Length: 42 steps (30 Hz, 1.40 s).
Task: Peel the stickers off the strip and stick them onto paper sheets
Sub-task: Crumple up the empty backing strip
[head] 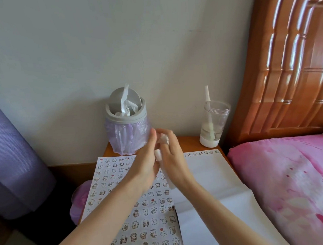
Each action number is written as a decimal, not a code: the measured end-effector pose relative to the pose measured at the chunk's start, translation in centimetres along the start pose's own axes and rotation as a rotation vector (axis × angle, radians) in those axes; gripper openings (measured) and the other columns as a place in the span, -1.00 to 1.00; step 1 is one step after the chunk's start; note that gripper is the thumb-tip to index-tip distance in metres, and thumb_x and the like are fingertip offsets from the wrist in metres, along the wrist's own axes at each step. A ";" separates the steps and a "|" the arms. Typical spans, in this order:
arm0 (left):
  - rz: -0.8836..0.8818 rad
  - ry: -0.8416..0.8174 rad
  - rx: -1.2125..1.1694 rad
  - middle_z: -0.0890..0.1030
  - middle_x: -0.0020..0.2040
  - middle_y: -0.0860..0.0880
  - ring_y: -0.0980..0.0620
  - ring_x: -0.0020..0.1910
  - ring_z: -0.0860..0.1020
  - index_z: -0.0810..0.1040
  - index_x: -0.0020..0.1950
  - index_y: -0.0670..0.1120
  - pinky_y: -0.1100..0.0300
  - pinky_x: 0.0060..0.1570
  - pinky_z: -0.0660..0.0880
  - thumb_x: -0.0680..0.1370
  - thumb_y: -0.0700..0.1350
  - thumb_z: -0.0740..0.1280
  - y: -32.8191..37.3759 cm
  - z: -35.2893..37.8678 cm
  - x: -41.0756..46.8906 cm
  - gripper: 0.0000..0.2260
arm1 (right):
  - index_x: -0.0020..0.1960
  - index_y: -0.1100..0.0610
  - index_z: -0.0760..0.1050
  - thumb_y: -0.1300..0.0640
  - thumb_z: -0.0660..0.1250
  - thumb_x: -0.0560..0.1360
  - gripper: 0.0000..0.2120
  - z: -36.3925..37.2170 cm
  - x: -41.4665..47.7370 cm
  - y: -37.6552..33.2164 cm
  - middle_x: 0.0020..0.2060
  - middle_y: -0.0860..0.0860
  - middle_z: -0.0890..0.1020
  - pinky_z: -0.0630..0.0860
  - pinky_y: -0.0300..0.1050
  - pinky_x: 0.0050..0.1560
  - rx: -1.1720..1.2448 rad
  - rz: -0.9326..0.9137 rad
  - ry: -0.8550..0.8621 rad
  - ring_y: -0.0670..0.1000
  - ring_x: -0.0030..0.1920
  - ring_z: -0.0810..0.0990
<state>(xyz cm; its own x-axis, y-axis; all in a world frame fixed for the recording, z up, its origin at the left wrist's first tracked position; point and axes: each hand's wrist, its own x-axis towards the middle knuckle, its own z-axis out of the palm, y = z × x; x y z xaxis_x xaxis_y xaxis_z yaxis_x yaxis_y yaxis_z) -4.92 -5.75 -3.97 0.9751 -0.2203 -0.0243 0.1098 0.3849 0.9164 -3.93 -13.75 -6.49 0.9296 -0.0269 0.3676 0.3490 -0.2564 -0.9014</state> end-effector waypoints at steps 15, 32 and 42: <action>-0.074 -0.140 0.117 0.63 -0.08 -0.02 0.12 -0.10 0.60 0.59 0.02 -0.05 0.21 -0.06 0.52 0.56 0.02 0.20 1.1 -2.1 -0.7 -0.77 | -0.13 0.03 0.36 0.23 0.23 0.56 -0.85 -1.1 -0.1 0.0 -0.20 -0.02 0.50 0.39 -0.22 -0.16 0.069 -0.046 -0.198 -0.10 -0.19 0.45; 0.229 0.034 0.499 0.66 0.01 0.01 0.19 -0.03 0.64 0.55 0.18 0.03 0.34 -0.19 0.57 0.47 -0.25 0.39 0.5 -3.4 -2.0 -0.67 | -0.04 0.30 0.40 0.31 0.01 0.58 -0.80 -0.3 1.4 -0.7 -0.03 -0.04 0.31 0.47 -0.38 -0.17 -0.042 0.060 0.026 -0.07 -0.08 0.44; 0.390 0.135 0.619 0.69 -0.06 0.00 0.07 -0.13 0.67 0.53 0.11 -0.04 0.09 -0.12 0.63 0.42 -0.18 0.44 0.2 -4.2 -2.0 -0.72 | -0.03 0.21 0.34 0.24 -0.01 0.58 -0.83 0.5 1.4 -1.3 -0.03 -0.01 0.32 0.47 -0.03 -0.03 0.030 0.185 -0.039 -0.05 -0.10 0.39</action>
<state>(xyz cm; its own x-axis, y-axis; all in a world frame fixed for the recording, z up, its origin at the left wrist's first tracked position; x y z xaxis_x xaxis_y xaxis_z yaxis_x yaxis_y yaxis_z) -6.07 -1.51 -5.41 0.9405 -0.0432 0.3370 -0.3392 -0.1718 0.9249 -3.04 -12.97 -4.97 0.9819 -0.0333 0.1866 0.1748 -0.2215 -0.9594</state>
